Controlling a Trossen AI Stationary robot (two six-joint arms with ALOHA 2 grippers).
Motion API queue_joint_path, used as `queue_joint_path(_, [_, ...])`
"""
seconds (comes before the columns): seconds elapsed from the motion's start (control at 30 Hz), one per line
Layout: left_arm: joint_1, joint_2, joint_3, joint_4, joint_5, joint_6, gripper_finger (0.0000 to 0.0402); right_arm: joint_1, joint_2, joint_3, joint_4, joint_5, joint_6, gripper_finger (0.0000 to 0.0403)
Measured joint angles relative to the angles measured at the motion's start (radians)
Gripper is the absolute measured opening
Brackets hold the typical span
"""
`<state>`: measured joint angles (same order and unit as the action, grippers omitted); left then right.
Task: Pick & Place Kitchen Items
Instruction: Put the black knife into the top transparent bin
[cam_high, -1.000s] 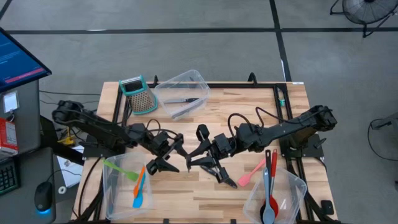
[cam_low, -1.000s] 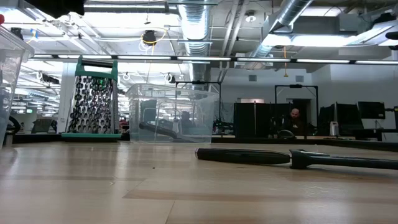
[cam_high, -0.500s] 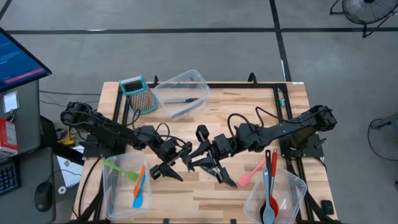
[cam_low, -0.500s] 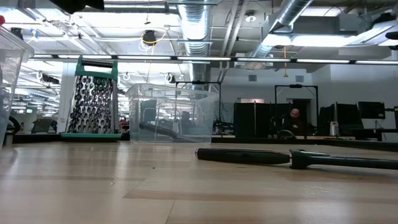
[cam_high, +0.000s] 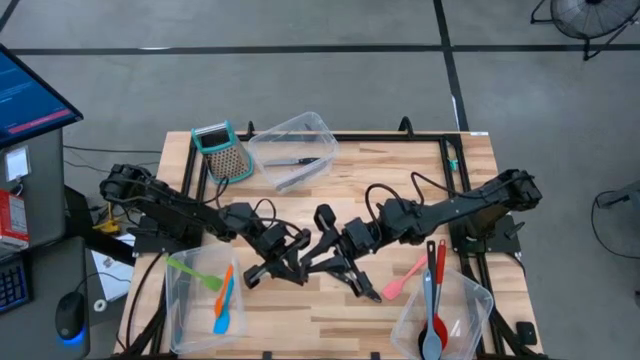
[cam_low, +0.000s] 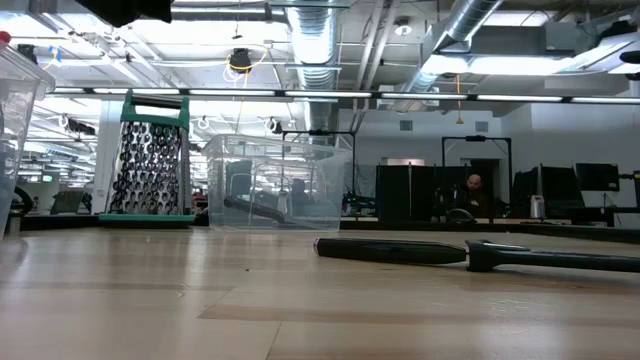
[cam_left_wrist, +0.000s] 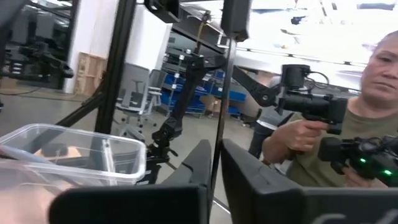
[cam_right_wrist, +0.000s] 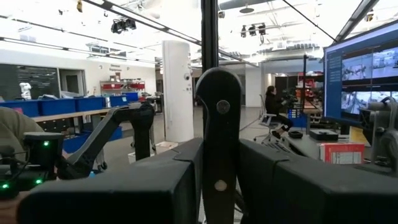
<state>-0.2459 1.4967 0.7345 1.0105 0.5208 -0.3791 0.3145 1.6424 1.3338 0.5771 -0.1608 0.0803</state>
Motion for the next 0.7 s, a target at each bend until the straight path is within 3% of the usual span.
queue_joint_path(0.17, [-0.019,0.0,0.0,0.003,0.001,0.029,0.0002,0.0,0.0,0.0,-0.001,-0.003,0.003,0.0064])
queue_joint_path(0.37, [-0.043,0.0,0.0,0.003,-0.071,0.065,0.0,-0.002,-0.002,0.001,-0.014,-0.003,0.027,0.0071])
queue_joint_path(0.7, [-0.032,-0.002,0.0,0.01,-0.184,0.091,0.0,-0.036,0.0,0.0,-0.026,0.006,0.06,0.0139])
